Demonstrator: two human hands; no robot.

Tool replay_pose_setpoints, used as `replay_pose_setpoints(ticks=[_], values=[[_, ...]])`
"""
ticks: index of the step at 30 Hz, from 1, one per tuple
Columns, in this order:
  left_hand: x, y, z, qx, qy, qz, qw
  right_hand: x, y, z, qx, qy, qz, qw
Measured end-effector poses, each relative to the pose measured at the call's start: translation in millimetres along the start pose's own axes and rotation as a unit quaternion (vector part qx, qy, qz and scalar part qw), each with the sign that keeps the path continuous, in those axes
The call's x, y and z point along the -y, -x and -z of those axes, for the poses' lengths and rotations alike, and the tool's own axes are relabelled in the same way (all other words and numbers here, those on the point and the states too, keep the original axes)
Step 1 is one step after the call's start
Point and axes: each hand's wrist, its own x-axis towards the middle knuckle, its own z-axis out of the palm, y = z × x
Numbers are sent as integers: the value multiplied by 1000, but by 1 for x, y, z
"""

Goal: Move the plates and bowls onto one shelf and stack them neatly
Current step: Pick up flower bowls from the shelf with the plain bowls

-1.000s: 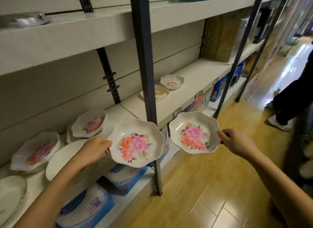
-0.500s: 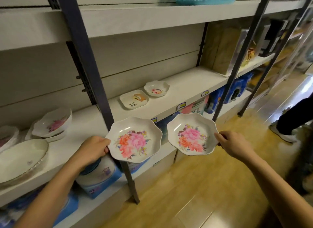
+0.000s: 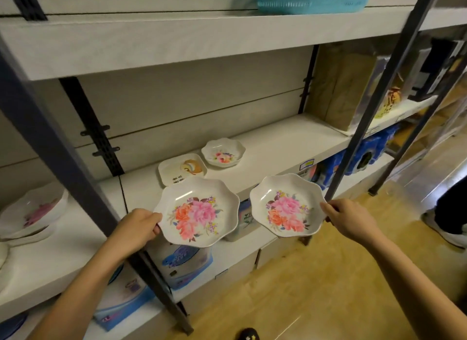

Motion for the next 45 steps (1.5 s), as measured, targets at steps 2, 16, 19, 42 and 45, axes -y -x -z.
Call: replay_pose_setpoints(ticks=[2, 16, 19, 42, 45], values=[[-10, -14, -5, -16, -5, -1, 1000, -2, -30, 2, 2, -2, 7, 1000], [-46, -85, -15, -98, 29, 95, 990, 31, -215, -10, 87, -27, 132, 987], [-53, -91, -18, -127, 31, 104, 986, 52, -254, -17, 109, -17, 171, 979], [-69, -111, -39, -249, 23, 211, 945, 139, -357, -89, 178, 60, 199, 962], [-72, -119, -42, -239, 37, 199, 950, 143, -359, -91, 167, 95, 224, 956]])
